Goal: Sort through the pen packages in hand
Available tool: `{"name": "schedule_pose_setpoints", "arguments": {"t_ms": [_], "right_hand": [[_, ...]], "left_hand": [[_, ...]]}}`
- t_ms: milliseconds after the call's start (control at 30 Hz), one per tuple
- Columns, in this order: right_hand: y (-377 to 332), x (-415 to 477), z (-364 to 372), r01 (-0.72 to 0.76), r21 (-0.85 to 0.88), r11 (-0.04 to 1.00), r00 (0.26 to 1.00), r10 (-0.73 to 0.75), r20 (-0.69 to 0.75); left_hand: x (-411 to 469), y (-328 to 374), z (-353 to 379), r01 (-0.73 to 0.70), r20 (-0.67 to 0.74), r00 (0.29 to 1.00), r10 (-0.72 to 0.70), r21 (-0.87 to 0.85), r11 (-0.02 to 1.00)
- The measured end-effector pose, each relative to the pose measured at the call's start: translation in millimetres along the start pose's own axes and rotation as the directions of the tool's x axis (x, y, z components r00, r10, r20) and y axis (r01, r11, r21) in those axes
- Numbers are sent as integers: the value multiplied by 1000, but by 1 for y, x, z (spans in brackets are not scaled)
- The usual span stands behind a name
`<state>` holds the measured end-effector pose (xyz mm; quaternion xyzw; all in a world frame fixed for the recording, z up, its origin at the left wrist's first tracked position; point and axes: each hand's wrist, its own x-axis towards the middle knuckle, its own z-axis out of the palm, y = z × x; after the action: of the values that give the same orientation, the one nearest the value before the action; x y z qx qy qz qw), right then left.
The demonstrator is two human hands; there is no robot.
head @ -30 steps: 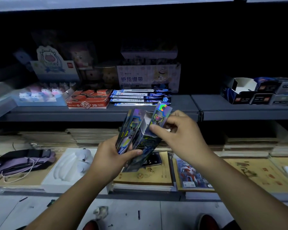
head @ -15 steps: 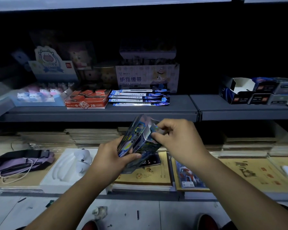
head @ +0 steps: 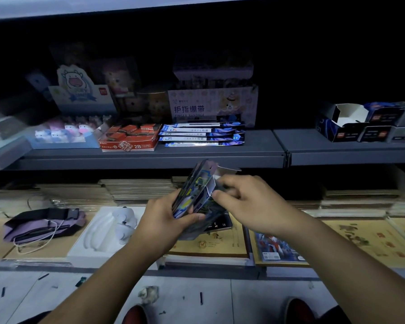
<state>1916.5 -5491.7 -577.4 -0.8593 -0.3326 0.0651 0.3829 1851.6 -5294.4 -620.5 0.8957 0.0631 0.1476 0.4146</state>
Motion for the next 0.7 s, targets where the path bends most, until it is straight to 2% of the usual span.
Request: {"name": "schedule_pose_setpoints", "arguments": {"t_ms": [300, 500, 700], "right_hand": [[-5, -7, 10, -65, -145, 987, 978, 92, 187], [-6, -7, 14, -26, -98, 995, 998, 32, 58], [-7, -7, 17, -31, -36, 999, 999, 32, 23]], "left_hand": [[-6, 0, -2, -123, 89, 989, 119, 44, 991], [-3, 2, 0, -43, 76, 996, 41, 30, 999], [1, -2, -2, 56, 63, 997, -54, -35, 998]]}}
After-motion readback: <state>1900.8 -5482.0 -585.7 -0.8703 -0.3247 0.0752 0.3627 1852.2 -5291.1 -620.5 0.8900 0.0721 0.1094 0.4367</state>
